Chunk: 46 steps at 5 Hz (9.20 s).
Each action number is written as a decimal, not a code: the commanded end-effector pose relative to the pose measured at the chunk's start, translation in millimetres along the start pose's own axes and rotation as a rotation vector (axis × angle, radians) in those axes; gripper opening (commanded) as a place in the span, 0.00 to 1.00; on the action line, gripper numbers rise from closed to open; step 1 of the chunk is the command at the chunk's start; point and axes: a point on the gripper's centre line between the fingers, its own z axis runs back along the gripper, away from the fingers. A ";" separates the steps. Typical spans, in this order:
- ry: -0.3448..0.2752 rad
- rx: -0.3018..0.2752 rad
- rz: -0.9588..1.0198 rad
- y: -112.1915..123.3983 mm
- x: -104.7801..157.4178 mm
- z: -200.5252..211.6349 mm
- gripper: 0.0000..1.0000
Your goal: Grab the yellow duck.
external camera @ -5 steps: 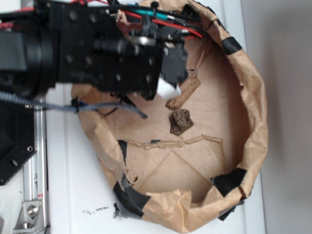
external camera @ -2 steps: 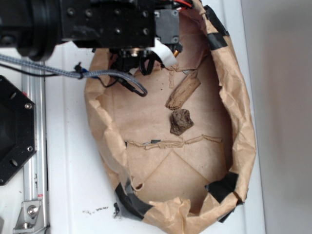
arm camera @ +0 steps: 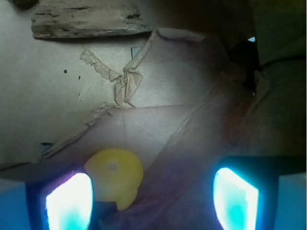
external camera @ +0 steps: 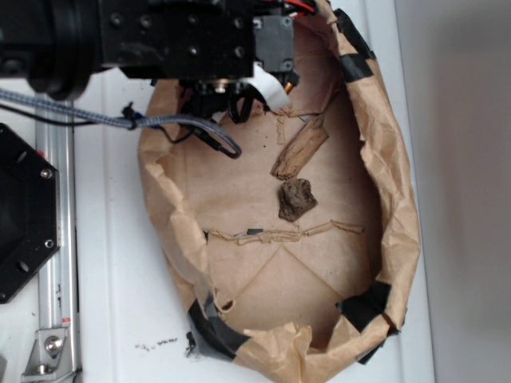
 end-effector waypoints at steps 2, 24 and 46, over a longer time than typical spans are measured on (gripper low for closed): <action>-0.077 -0.047 -0.014 -0.8 10.3 17.3 1.00; -0.327 -0.243 0.006 -22.3 53.9 84.0 0.00; -0.207 -0.255 0.221 -23.5 71.9 96.4 0.00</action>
